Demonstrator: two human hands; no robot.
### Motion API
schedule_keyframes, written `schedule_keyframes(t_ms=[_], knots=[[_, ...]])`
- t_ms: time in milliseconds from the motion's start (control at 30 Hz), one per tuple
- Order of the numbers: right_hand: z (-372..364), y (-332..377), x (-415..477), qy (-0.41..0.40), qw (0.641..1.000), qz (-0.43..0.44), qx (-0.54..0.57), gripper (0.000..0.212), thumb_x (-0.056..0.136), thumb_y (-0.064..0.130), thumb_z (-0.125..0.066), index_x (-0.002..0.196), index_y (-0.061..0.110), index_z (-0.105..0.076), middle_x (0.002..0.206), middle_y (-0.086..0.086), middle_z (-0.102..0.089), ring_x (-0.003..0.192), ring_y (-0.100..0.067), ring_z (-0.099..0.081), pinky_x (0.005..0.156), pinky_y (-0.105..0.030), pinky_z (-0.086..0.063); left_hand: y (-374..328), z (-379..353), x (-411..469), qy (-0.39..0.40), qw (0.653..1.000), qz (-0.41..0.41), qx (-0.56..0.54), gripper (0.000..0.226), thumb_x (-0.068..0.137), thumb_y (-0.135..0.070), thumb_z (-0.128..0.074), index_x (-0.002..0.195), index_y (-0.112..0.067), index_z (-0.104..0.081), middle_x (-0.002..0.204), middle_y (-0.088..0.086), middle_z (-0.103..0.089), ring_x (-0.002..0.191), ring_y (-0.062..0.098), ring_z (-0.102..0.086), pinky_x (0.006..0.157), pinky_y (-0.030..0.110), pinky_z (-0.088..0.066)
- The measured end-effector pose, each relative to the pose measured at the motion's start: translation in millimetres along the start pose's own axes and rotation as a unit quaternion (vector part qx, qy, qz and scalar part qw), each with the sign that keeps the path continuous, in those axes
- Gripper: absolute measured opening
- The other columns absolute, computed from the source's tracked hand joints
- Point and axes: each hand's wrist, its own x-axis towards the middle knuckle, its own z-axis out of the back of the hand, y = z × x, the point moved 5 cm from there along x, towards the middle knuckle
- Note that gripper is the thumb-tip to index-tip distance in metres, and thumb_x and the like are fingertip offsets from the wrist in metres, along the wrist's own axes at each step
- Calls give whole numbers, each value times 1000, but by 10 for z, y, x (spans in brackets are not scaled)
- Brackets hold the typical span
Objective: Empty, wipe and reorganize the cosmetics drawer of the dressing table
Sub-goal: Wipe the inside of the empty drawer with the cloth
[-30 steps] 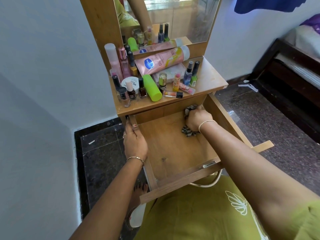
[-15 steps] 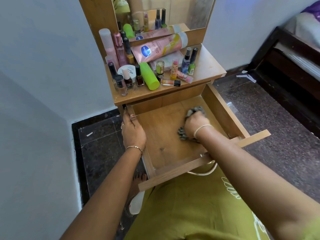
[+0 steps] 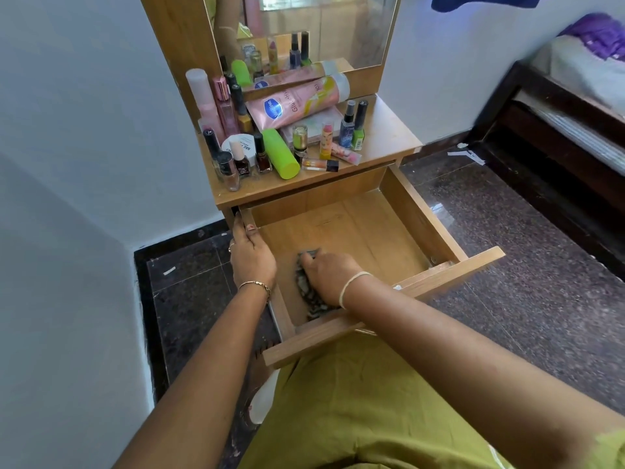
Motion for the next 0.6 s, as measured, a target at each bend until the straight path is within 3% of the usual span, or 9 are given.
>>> schedule_keyframes(t_ms=[200,400,533,600], knots=[[29,-540,-61,6,997,-81,18,46,92,6,-51,135,4,-35,129,-14,-54,117,-31,-56,88,-38,-48,-13,6,-16,3,1000,5,-3,43,101,-38,-22,142,-27,-32,137,10,-49,123,31,-49,98,42,-39],[-104,-1231,-114,17,980,-187,71,47,91,6,-49,135,2,-32,133,-22,-45,120,-38,-51,93,-43,-45,-29,15,-23,3,1000,4,6,43,102,-37,-22,141,-25,-34,135,11,-50,120,32,-50,96,42,-40],[-155,-1406,-95,-11,973,-219,78,54,91,10,-50,140,8,-27,130,-22,-42,113,-36,-55,87,-41,-48,-36,16,-18,6,1000,4,4,42,102,-37,-23,140,-25,-35,133,11,-52,118,31,-52,96,43,-41],[-157,-1395,-47,-39,970,-223,87,47,94,11,-45,139,6,-31,127,-22,-41,111,-37,-55,88,-41,-48,-35,16,-12,10,1000,6,-1,42,102,-37,-23,140,-25,-35,133,11,-51,119,31,-51,97,44,-41]])
